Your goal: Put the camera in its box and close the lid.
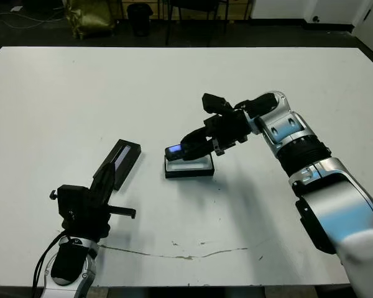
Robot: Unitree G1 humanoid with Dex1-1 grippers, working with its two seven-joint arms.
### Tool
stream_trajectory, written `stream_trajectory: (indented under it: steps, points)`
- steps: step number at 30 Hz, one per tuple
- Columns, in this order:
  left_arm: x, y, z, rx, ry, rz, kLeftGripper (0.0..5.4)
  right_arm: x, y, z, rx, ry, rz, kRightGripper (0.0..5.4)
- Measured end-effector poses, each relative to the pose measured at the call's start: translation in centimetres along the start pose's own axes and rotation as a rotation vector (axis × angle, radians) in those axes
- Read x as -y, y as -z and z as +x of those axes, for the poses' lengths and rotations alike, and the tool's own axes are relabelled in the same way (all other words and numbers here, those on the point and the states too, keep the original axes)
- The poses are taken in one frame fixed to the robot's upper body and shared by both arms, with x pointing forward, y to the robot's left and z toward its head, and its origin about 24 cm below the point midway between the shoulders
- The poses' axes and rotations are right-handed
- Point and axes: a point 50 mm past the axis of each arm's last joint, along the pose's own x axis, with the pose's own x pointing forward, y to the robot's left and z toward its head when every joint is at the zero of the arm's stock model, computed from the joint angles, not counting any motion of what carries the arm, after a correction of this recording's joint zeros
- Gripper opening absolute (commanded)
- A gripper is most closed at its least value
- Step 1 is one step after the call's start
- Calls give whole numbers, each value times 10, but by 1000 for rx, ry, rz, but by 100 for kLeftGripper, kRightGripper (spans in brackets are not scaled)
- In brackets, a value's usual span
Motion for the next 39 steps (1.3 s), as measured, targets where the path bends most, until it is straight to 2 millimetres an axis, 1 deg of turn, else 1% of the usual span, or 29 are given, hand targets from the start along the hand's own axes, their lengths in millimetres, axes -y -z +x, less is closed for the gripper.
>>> stream_trajectory:
  steps: [3,6,16,27,39]
  points:
    - [1,3,0,-7,2,0,0,0,-5,0,5,7,-31,85]
    - [3,4,-2,-16,-2,5,0,0,-5,0,4,14,-33,85]
    - [2,4,-3,-11,-7,5,0,0,8,2,-31,50,13,85]
    - [2,4,-3,-20,-15,5,0,0,15,4,-72,53,57,85]
    - [2,5,-3,-23,-16,-3,0,-3,18,2,-131,53,-36,85]
